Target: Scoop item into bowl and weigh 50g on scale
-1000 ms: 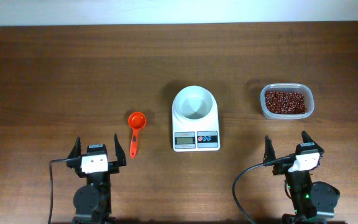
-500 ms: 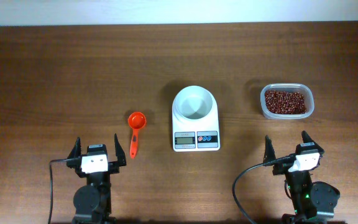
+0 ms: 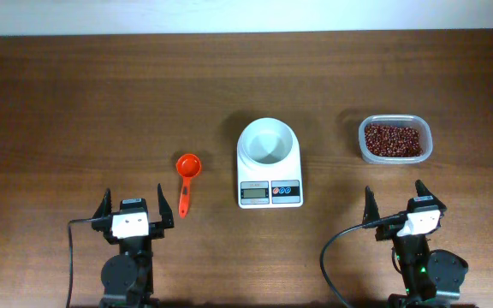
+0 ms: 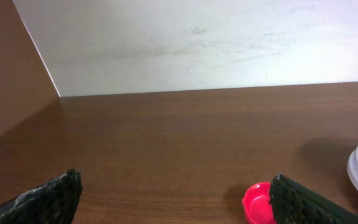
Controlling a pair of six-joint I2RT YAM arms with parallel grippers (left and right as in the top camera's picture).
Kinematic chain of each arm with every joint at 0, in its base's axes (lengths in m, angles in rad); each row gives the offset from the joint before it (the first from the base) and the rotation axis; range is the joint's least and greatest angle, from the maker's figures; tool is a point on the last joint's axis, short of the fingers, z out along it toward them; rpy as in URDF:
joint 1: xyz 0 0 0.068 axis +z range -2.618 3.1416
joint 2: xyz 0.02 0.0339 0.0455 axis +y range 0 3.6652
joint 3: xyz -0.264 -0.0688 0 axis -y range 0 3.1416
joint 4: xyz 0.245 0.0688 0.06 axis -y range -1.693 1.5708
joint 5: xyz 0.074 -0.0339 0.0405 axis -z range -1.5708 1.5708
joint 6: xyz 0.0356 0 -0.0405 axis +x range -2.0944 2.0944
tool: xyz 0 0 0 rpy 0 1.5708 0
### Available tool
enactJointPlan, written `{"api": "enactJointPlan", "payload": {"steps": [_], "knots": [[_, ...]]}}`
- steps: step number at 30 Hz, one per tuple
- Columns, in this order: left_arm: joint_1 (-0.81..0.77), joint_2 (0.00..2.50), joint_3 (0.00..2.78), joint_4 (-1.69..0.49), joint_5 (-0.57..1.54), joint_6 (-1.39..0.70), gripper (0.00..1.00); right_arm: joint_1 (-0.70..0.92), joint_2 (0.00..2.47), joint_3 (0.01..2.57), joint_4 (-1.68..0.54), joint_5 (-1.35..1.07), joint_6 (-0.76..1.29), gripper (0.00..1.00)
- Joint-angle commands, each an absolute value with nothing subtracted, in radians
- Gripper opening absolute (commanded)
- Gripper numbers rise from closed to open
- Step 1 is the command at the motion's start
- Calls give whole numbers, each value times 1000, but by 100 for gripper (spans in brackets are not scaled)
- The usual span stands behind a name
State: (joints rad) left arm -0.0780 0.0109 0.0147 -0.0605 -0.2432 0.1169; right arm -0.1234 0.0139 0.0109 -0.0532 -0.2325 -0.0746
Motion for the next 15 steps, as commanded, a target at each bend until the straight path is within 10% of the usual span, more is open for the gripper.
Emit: {"api": "enactJointPlan", "payload": {"steps": [1, 15], "knots": [[-73, 8, 9, -62, -232, 137, 99, -117, 4, 6, -60, -227, -62, 99], [-74, 8, 16, 66, -39, 132, 99, -117, 4, 6, -60, -227, -62, 99]]}}
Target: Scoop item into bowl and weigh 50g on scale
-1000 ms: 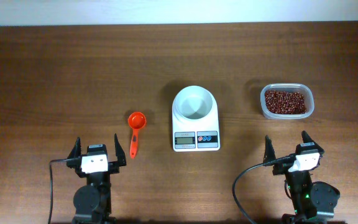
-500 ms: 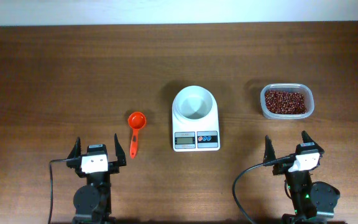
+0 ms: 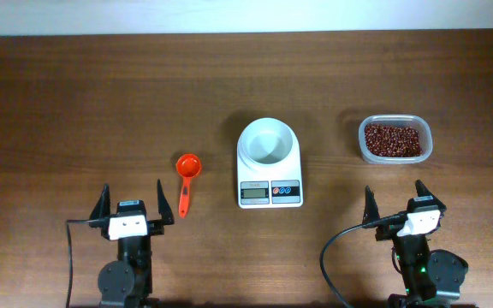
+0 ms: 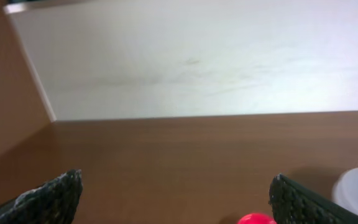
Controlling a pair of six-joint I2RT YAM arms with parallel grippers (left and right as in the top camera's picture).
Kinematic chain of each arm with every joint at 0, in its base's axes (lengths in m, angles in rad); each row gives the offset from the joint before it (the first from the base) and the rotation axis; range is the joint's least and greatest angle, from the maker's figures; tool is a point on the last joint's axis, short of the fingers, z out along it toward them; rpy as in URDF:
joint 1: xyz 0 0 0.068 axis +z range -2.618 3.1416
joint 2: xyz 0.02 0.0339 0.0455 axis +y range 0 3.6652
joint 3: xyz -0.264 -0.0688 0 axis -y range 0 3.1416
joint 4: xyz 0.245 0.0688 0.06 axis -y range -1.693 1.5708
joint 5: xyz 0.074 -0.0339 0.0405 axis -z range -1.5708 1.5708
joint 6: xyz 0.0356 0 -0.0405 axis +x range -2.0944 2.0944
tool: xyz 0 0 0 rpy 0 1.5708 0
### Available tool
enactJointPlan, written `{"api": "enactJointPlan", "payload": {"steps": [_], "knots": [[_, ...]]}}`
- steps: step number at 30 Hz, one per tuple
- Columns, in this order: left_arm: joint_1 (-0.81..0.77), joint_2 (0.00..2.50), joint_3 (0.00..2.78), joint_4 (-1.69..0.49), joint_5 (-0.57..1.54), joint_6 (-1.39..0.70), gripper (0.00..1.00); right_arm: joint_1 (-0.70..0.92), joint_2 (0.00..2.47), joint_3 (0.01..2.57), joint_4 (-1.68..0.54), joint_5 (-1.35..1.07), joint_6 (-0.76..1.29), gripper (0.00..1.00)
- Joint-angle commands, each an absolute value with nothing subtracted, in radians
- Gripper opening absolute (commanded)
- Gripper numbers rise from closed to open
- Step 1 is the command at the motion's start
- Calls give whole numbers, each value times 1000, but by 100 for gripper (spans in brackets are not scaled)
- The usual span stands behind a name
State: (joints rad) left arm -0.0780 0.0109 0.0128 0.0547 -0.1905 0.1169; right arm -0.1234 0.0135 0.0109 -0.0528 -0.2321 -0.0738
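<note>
An orange-red scoop (image 3: 186,180) lies on the table left of the scale, cup end away from me; its rim (image 4: 257,219) peeks in at the bottom of the left wrist view. A white bowl (image 3: 268,142) sits on the white scale (image 3: 270,192). A clear tub of red beans (image 3: 394,139) stands at the right. My left gripper (image 3: 132,196) is open, just near and left of the scoop's handle. My right gripper (image 3: 394,196) is open near the front edge, below the tub.
The table's back edge meets a pale wall (image 4: 197,56). A brown side panel (image 4: 5,93) bounds the far left. Cables trail from both arms at the front edge.
My left gripper has shifted slightly left and toward the front edge, and its wrist view has tilted upward so less of the scoop shows. The right arm has not moved.
</note>
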Motion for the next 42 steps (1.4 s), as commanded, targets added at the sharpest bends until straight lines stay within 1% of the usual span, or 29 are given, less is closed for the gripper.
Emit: {"api": "enactJointPlan", "payload": {"steps": [1, 3, 5, 7, 10, 14, 20, 23, 26, 27, 28, 29, 30, 31, 36, 42], "knots": [[-74, 8, 17, 61, -17, 106, 99, -117, 4, 6, -60, -227, -62, 99], [-74, 9, 20, 10, 10, 19, 99, -116, 4, 6, -60, -227, -62, 99], [-74, 19, 47, -89, 51, -35, 99, -117, 4, 6, -60, -227, -62, 99], [-74, 44, 116, -185, 88, -39, 99, -116, 4, 6, -60, -227, -62, 99], [-74, 132, 273, -290, 87, -38, 99, -116, 4, 6, -60, -227, -62, 99], [-74, 418, 615, -483, 137, -37, 99, -117, 4, 6, -60, -227, -62, 99], [-74, 983, 1156, -942, 165, -22, 99, -116, 4, 6, -60, -227, -62, 99], [-74, 1255, 1331, -1089, 171, -23, 99, -116, 4, 6, -60, -227, -62, 99], [-74, 1430, 1377, -1124, 192, -23, 99, -116, 4, 6, -60, -227, -62, 99], [-74, 1491, 1377, -1124, 199, -23, 90, -117, 4, 6, -60, -227, -62, 99], [-74, 1527, 1377, -1127, 199, -23, 74, -117, 4, 6, -60, -227, -62, 99], [-74, 1571, 1377, -1128, 199, -23, 37, -116, 4, 6, -60, -227, -62, 99], [-74, 1603, 1377, -1131, 199, -23, 10, -116, 4, 6, -60, -227, -62, 99], [-74, 1649, 1377, -1135, 199, -23, 0, -117, 4, 6, -60, -227, -62, 99], [-89, 1785, 1377, -1124, 192, -34, 0, -116, 4, 6, -60, -227, -62, 99], [-119, 1899, 1377, -1016, 149, -35, 0, -117, 4, 6, -60, -227, -62, 99]]}}
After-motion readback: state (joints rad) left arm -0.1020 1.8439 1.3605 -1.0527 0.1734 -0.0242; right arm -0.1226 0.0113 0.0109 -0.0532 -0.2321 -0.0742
